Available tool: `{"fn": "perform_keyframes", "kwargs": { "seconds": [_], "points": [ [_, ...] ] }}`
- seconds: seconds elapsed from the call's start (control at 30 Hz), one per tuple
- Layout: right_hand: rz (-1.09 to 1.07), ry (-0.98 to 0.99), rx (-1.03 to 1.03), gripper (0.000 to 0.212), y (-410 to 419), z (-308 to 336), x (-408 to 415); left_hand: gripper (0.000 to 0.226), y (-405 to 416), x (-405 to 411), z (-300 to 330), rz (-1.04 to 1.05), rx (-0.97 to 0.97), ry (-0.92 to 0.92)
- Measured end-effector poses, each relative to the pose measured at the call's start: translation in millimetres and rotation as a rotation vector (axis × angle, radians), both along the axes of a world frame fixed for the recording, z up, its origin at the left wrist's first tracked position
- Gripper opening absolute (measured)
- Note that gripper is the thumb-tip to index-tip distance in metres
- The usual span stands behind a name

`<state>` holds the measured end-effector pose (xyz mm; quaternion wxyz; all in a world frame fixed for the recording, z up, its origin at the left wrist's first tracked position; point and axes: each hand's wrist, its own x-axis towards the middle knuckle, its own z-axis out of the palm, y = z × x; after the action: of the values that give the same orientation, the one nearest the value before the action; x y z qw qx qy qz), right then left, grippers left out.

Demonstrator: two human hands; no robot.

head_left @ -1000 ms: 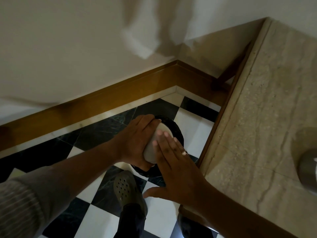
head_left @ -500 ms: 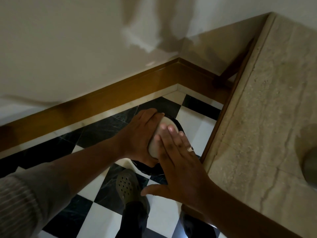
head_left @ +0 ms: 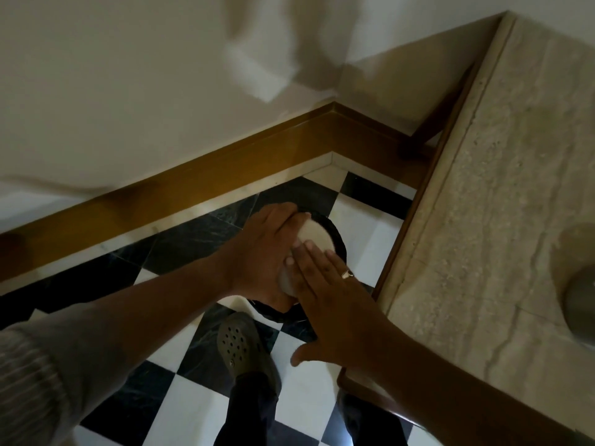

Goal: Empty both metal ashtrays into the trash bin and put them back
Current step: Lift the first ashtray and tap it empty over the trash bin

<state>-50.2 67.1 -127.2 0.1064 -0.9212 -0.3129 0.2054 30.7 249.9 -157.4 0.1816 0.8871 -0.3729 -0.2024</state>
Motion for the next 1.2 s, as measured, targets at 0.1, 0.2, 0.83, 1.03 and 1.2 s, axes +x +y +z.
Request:
{"fn": "perform_keyframes", "kwargs": {
  "seconds": [0.1,0.2,0.83,1.03,1.2],
  "points": [
    [0.051,0.049,-0.072,0.127,-0.9,-1.6,2.0,0.123,2.2,-3.8,1.6,-0.014,0.029,-0.007],
    [0.031,-0.06,-0.076,0.118,-3.6,-0.7,6.4,0.124,2.4,-5.2,0.8,0.032,-0.024,-0.021],
    [-1.128,0.496,0.797,0.012,-15.5,15.9,33.9,0.046,-12.0,7.4,65.6,1.215,-0.484,0.936],
    [-1.28,0.251,0.611,0.027,-25.6,29.2,29.6,0.023,-37.3,-0.7,90.6,1.322,-0.509,0.88],
    [-1.334,0.115,0.587,0.032,-63.0,56.8,28.9,0.023,-74.7,-2.0,118.2,1.269,-0.512,0.813]
  ]
}}
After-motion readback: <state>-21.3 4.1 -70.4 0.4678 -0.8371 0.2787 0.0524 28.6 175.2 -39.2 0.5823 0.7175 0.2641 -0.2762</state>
